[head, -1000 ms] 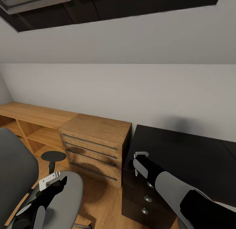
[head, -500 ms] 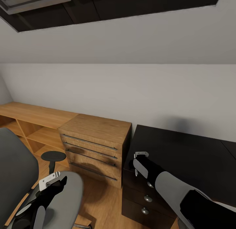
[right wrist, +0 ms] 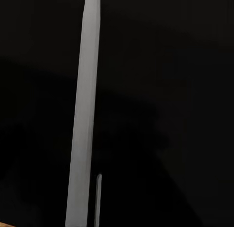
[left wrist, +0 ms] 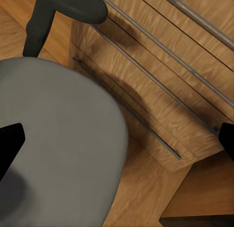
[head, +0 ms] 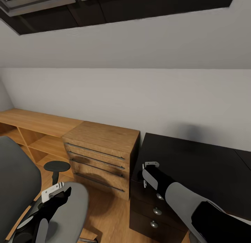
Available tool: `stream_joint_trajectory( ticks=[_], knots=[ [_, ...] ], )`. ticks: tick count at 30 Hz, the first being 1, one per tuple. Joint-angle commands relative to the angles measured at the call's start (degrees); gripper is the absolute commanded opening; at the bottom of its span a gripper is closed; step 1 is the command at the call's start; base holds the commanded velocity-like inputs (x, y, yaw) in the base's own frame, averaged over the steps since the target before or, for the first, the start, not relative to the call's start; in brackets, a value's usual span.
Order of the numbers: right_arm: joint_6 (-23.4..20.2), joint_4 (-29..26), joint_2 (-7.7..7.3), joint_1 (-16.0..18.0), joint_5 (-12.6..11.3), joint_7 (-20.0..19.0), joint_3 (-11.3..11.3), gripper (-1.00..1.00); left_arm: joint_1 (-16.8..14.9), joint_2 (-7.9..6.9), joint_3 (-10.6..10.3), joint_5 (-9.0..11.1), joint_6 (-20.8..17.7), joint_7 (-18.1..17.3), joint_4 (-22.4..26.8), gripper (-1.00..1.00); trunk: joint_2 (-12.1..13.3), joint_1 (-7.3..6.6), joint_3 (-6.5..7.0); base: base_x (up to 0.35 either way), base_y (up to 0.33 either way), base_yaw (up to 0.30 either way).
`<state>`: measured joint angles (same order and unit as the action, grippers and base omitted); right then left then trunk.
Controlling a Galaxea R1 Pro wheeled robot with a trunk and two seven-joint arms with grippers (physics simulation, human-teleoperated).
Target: In the bedroom, organize the workspace by keeping the computer under the desk, ensuring the monitor is on the desk, placing the keyboard on the desk next to the monitor, placing the mouse on the desk next to the keyboard, moving the folder from the swivel chair onto the desk next to the mouse, stacking the notebook on top of the folder with the pen on top of the notebook, and positioning the swivel chair next to the desk.
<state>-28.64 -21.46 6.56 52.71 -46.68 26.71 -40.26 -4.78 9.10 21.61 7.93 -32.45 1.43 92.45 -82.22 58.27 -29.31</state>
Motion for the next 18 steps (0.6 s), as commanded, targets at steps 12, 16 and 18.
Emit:
stream_joint_trajectory(
  ticks=[12,16,18],
  knots=[
    [-0.72,0.28,-0.06,0.02,-0.78,0.36,-0.52,-1.00,-0.05,0.04,0.10,0.60,-0.33,0.15,0.08,1.00,1.17,-0.65,0.46,0.000,0.000,0.000],
    [-0.72,0.28,-0.06,0.02,-0.78,0.36,-0.52,-1.00,-0.05,0.04,0.10,0.60,-0.33,0.15,0.09,1.00,1.17,-0.65,0.46,0.000,0.000,0.000],
    [-0.72,0.28,-0.06,0.02,-0.78,0.36,-0.52,-1.00,-0.05,0.04,0.10,0.60,-0.33,0.15,0.09,1.00,1.17,-0.65,0.46,0.000,0.000,0.000]
  ],
)
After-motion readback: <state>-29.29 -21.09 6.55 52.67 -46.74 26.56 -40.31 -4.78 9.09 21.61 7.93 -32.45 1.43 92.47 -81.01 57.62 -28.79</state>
